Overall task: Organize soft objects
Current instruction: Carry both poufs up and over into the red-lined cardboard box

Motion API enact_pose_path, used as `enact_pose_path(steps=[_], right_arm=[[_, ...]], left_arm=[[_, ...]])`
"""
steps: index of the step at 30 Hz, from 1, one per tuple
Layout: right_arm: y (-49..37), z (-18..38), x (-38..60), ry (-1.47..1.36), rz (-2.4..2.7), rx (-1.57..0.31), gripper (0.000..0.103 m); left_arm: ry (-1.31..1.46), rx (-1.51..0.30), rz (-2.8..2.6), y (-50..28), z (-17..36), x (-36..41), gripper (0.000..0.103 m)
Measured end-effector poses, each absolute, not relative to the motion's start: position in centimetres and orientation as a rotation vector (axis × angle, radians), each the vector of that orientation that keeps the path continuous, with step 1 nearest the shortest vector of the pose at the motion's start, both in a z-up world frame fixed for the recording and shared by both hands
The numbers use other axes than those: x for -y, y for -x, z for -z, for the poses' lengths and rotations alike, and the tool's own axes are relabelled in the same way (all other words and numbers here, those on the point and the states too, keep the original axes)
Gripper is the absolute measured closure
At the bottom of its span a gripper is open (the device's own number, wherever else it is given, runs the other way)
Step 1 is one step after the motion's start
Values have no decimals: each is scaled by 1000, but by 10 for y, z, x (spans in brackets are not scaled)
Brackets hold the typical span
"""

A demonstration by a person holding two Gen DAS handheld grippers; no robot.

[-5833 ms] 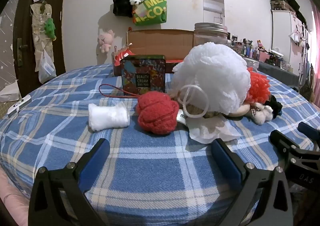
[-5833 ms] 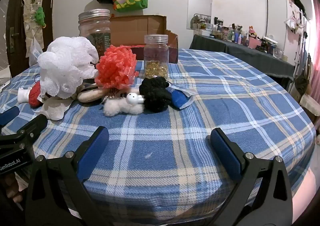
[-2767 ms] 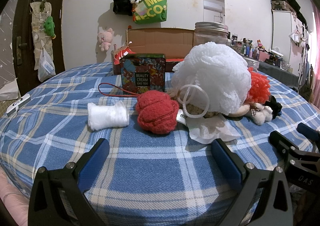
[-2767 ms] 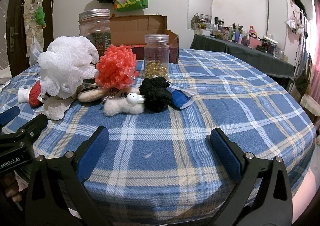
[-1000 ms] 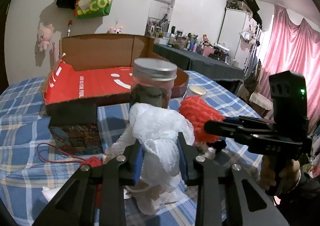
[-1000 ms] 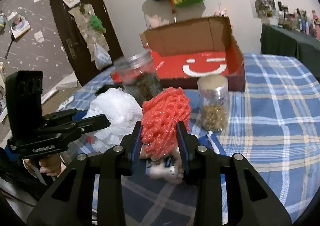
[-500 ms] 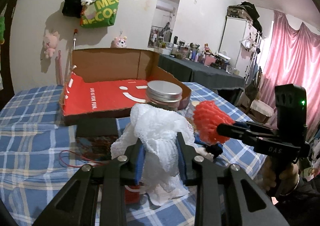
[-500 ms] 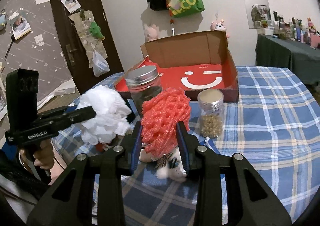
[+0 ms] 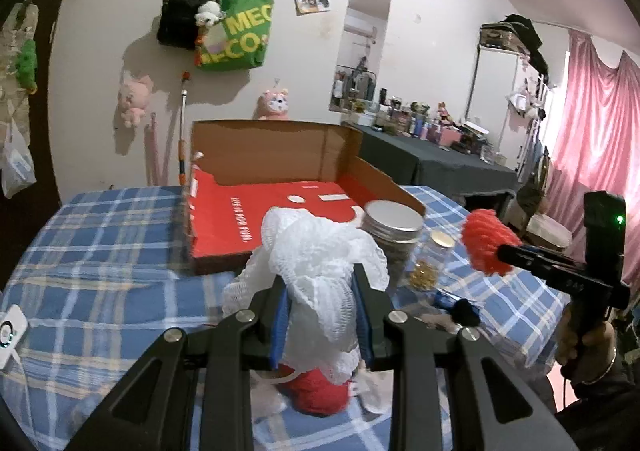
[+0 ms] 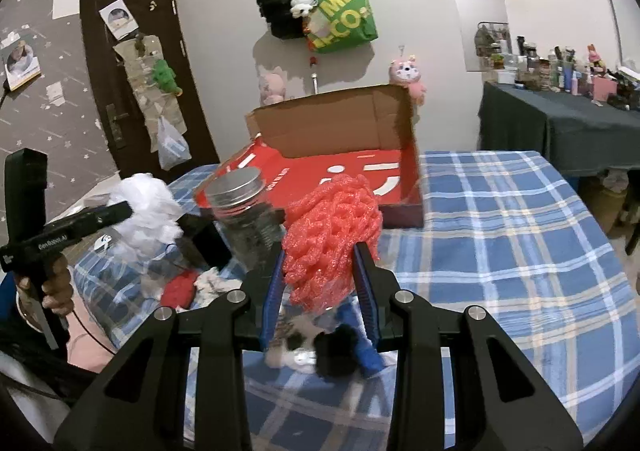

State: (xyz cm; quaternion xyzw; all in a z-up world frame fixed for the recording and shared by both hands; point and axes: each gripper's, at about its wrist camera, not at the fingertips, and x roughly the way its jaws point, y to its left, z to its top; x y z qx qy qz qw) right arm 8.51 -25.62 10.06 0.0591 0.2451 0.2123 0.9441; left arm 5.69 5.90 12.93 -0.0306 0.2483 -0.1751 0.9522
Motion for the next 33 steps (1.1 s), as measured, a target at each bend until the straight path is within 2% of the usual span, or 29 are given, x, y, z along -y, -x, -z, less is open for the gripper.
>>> enact_pose_path(steps=[21,33], right_arm=[[-161,-159,261,-13,-429,-423,71],[-278,-175,216,42,-561,-513,71]], left_arm=[[6,-450,372,-122,-178,-77,73],[16,-583,476,-228,-187,-55,73]])
